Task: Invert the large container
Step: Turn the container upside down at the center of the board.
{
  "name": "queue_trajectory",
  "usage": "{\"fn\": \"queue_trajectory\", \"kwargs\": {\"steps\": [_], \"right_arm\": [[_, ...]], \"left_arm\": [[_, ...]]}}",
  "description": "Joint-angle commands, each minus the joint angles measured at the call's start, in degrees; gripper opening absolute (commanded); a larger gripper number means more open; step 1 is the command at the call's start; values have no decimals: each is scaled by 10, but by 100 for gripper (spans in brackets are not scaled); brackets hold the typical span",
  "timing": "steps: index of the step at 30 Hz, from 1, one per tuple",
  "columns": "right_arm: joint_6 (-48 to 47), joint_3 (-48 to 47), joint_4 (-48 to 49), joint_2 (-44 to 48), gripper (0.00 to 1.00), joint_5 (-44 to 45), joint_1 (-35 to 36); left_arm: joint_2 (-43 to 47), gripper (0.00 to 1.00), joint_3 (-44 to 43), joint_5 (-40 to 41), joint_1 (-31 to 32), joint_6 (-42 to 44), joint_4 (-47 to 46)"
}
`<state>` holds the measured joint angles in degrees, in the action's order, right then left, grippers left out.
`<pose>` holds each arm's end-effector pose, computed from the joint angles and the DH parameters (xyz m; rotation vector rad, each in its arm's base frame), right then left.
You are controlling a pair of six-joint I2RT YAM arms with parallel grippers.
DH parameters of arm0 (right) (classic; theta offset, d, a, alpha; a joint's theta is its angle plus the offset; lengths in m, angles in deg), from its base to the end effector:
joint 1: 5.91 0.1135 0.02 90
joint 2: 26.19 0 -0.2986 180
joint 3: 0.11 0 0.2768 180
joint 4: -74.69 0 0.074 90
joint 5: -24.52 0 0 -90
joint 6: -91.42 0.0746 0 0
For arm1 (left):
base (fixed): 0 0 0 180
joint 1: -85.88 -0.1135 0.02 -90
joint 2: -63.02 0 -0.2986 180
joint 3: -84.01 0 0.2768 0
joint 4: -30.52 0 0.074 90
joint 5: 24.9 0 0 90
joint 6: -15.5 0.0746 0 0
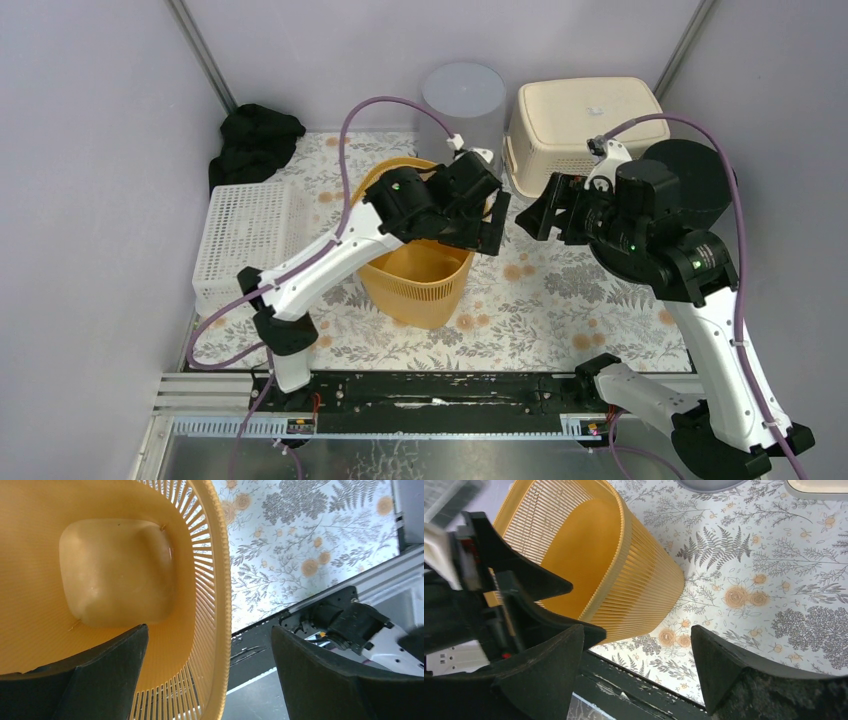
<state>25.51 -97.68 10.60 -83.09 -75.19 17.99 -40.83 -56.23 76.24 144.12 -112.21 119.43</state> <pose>0.1798 0.0934 0.4854 -0.1104 2.0405 0.7031 0.2248 -0.3358 0.4508 0.3676 2.4986 -0.4713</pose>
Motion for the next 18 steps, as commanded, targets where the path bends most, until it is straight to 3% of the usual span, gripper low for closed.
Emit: {"fn": "queue_trajectory", "kwargs": {"steps": [1, 7, 12, 18], "right_arm": [[-17, -20, -2, 16, 84, 21, 2], [-21, -19, -6, 20, 80, 26, 2], [-23, -9, 0, 21, 79, 17, 1], [-24, -4, 1, 22, 79, 15, 2]], "left_arm": [[-32, 98, -24, 57, 21, -10, 17], [-57, 92, -39, 78, 32, -9, 46], [-71, 73, -55, 68, 31, 1, 63], [-72, 60, -29, 42, 31, 11, 68]]}}
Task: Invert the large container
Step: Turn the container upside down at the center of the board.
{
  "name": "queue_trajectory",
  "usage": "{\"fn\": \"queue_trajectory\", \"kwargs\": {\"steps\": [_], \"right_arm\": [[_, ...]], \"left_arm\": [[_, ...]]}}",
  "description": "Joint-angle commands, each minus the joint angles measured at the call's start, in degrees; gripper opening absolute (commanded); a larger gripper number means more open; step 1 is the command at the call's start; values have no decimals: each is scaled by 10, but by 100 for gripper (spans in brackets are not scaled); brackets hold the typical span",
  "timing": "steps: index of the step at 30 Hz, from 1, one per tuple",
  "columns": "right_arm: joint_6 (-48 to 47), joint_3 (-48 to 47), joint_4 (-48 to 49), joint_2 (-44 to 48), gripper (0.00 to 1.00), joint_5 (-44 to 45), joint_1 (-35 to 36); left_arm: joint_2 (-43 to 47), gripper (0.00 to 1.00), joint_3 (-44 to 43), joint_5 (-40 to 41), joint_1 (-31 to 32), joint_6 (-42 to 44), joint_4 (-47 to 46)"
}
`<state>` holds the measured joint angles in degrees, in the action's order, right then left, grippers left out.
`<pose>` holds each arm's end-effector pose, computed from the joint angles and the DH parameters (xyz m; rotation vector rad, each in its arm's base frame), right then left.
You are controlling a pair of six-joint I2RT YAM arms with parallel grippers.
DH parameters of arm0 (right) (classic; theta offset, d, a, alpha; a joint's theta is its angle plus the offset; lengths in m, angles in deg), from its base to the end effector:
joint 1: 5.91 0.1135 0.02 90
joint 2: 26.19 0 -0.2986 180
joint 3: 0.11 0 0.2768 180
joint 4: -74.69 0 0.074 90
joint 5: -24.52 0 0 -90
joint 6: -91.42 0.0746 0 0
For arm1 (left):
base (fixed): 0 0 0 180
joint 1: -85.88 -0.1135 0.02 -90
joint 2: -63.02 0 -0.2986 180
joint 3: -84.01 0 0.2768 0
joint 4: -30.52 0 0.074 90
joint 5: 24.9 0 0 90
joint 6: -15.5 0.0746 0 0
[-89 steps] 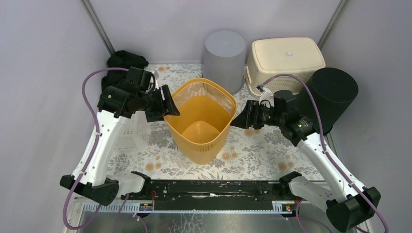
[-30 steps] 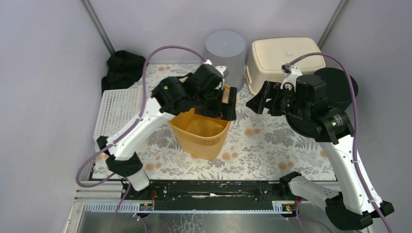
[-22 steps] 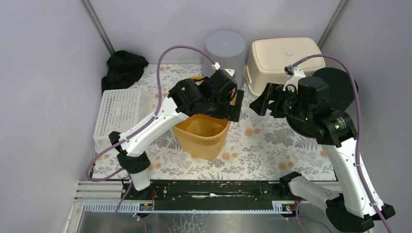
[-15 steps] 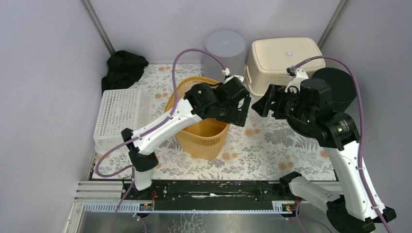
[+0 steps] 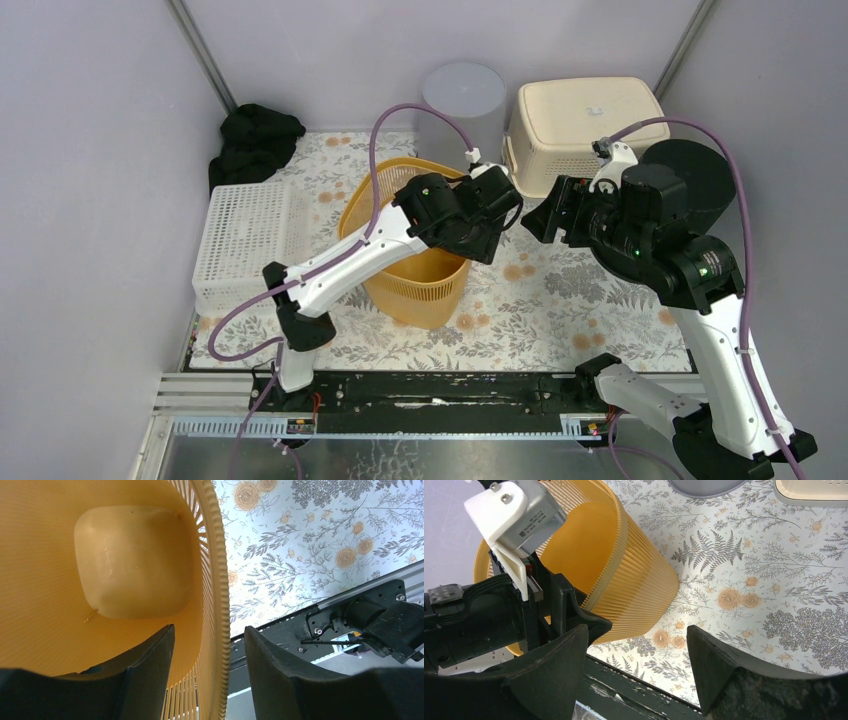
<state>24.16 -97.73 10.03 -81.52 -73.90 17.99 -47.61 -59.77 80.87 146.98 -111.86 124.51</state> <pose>0.1707 0.0876 0.4891 -0.1198 2.0155 0.6710 0.2246 -0.3649 0.4170 0.4418 2.5560 -0.2762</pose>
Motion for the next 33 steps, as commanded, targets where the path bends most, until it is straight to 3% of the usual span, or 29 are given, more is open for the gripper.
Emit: {"fn": "queue_trajectory", "kwargs": {"steps": [1, 11, 19, 24, 33], "right_arm": [[-10, -3, 6, 6, 79, 0, 2], [-11, -2, 7, 4, 78, -8, 1], [-12, 7, 12, 4, 78, -16, 1], [-10, 12, 17, 1, 78, -19, 2], [-8, 6, 22, -6, 78, -23, 1]], "left_arm": [[-4, 58, 11, -8, 2, 8, 18], [12, 51, 63, -42, -3, 18, 18], [9, 27, 48, -56, -8, 22, 18], [8, 0, 31, -66, -9, 22, 18], [18, 0, -56, -79, -10, 4, 14]]}}
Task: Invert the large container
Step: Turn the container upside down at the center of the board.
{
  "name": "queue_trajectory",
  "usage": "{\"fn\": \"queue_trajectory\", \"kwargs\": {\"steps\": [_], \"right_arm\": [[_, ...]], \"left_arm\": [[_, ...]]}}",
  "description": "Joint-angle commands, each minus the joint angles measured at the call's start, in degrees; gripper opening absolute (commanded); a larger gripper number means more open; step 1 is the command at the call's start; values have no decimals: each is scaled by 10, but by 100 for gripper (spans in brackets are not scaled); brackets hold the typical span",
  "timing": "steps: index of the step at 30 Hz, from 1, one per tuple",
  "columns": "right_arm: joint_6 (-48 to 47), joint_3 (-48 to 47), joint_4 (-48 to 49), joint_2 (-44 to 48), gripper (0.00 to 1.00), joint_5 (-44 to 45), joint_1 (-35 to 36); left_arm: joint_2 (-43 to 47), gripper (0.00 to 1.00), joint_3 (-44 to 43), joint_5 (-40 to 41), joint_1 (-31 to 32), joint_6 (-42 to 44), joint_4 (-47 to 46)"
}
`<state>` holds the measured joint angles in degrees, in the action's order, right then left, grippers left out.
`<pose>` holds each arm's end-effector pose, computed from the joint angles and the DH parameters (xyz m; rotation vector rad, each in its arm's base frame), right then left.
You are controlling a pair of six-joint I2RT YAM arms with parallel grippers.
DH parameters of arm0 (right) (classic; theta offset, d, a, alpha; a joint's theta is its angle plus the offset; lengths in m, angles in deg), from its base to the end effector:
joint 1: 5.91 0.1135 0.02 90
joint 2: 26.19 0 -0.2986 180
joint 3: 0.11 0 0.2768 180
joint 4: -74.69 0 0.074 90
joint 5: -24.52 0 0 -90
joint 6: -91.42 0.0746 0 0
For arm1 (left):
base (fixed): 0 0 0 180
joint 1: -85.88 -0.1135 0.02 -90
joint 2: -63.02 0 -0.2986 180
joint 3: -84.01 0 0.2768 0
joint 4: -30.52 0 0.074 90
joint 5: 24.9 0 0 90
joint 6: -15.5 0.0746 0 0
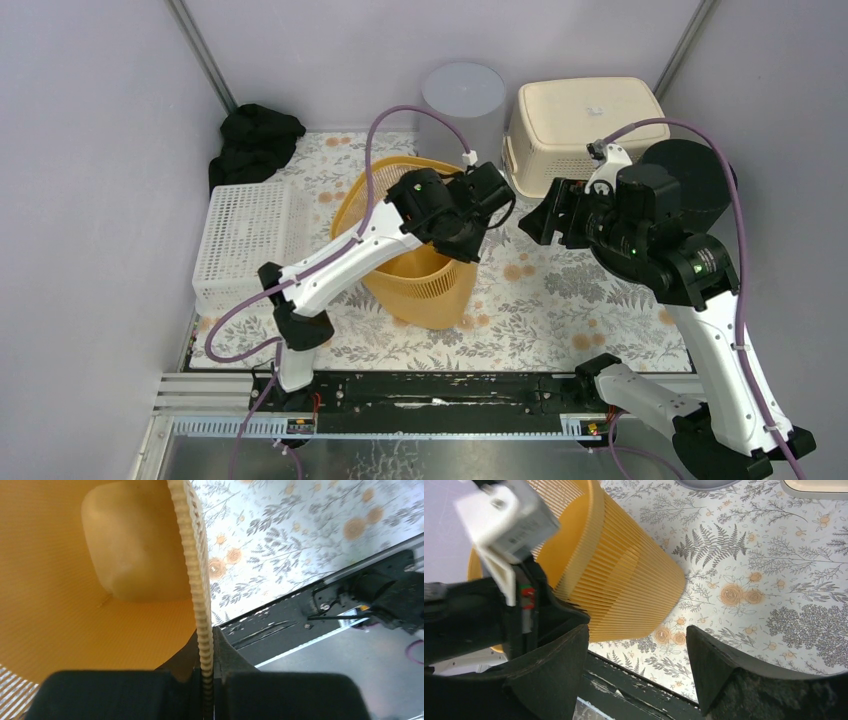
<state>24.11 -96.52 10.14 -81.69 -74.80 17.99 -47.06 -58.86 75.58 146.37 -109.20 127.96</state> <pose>0.1736 0.0902 0.4817 -0.1303 2.0392 0.6804 0.2179 -0.3574 0.4107 0.5476 2.6412 -0.2811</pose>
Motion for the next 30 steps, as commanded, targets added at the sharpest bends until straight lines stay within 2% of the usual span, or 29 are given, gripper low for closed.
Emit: {"fn": "queue_trajectory", "kwargs": {"steps": [1, 8, 11, 14, 20, 25, 30], "right_arm": [[-8, -8, 21, -5, 78, -15, 2], [-2, -27, 19, -8, 78, -11, 2], [-1, -45, 12, -9, 78, -6, 1], [-1, -63, 5, -10, 78, 2, 1], [2, -102, -8, -15, 77, 11, 2], [5, -120, -10, -24, 77, 5, 2], [18, -110, -4, -36, 76, -19, 2]], "left_arm": [[17, 0, -72, -33, -4, -24, -30], [80, 0, -31, -86, -18, -45, -155], [117, 0, 26, -100, -26, -56, -231], [162, 0, 112, -116, -39, -71, -329], [260, 0, 339, -142, -67, -127, -549], [337, 0, 537, -149, -70, -204, -779], [395, 0, 690, -152, -87, -261, -929]]}}
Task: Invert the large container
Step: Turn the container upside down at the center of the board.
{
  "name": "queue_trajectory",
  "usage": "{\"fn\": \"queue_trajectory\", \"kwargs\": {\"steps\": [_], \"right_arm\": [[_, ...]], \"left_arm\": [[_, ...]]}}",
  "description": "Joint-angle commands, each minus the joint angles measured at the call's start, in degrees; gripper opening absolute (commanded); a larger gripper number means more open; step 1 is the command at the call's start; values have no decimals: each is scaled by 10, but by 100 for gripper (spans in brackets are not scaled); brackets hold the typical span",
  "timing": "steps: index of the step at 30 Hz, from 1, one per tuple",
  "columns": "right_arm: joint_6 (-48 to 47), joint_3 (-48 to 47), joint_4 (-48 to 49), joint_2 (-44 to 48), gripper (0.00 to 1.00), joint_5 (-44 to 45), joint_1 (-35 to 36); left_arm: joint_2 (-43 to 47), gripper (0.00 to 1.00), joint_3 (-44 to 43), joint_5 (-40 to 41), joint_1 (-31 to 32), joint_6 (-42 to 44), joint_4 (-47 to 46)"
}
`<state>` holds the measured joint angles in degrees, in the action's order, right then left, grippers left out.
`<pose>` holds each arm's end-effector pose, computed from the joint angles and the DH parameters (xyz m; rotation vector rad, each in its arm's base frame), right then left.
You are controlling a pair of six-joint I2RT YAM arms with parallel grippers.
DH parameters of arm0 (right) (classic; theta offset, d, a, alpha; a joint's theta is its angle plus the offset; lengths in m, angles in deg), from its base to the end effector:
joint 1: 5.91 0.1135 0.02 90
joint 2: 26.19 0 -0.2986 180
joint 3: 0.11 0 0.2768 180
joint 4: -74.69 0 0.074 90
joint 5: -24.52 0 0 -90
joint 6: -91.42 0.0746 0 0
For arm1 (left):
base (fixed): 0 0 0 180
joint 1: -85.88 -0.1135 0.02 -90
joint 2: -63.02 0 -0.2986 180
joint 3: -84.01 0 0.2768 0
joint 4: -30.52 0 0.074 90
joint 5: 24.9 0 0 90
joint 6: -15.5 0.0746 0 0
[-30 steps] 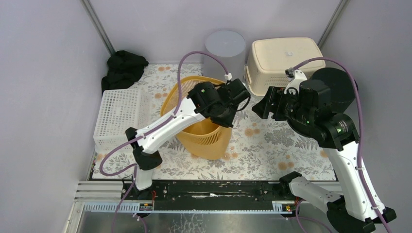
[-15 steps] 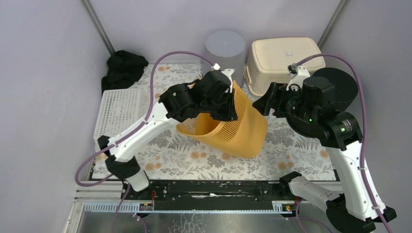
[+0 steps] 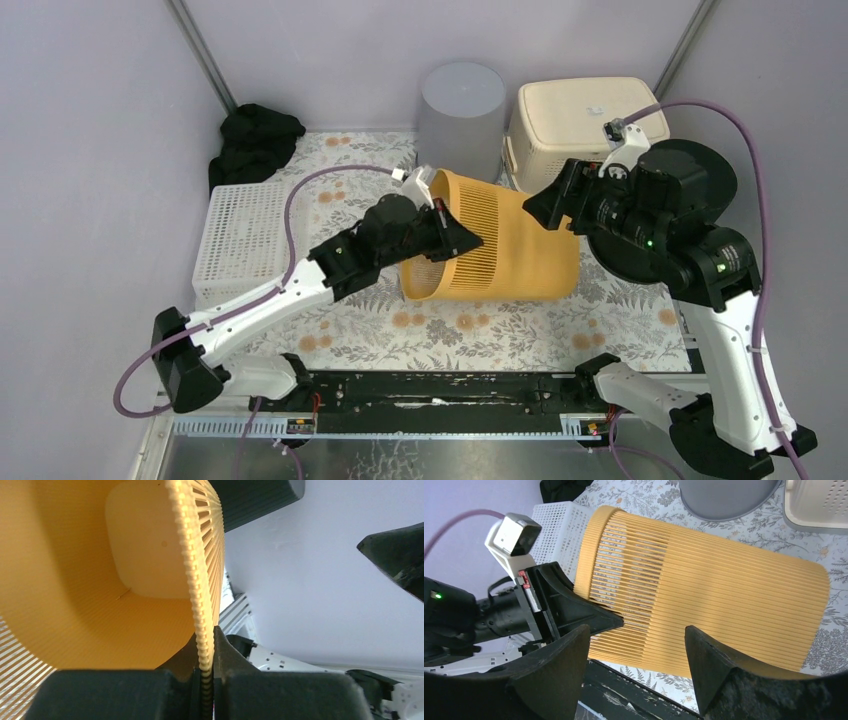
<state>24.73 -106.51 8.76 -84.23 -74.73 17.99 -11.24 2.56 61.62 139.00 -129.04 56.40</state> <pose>0.1657 0.0866 0.5291 -0.1245 1.9328 0.7103 0.2090 -0.2861 0.3880 0.0200 2.1309 -1.2720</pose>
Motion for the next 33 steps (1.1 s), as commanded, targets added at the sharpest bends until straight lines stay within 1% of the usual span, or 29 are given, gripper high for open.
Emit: {"fn": "queue_trajectory", "kwargs": {"steps": [1, 4, 9, 15, 17, 19, 20, 23, 26, 33], "right_arm": [[15, -8, 11, -12, 76, -23, 1], [27, 5, 18, -14, 75, -32, 1], [37, 11, 23, -23, 74, -44, 2], [39, 11, 26, -37, 74, -47, 2], [39, 11, 27, -42, 74, -49, 2], [40, 11, 29, -47, 74, -52, 2], [40, 11, 30, -50, 74, -53, 2], [40, 6, 34, -59, 74, -59, 1], [42, 4, 40, -68, 74, -68, 2], [42, 9, 48, -77, 74, -77, 1]], "left_arm": [[45, 0, 97, -21, -20, -72, -234], [62, 0, 147, -56, -46, -102, -276], [71, 0, 216, -155, -96, -154, -340], [69, 0, 283, -245, -128, -185, -402], [66, 1, 304, -270, -134, -194, -423], [66, 6, 326, -284, -140, -208, -451], [66, 10, 338, -289, -143, -213, -462], [68, 28, 355, -302, -153, -212, -464], [71, 50, 359, -313, -162, -200, -450], [74, 71, 339, -325, -173, -153, -386]]}}
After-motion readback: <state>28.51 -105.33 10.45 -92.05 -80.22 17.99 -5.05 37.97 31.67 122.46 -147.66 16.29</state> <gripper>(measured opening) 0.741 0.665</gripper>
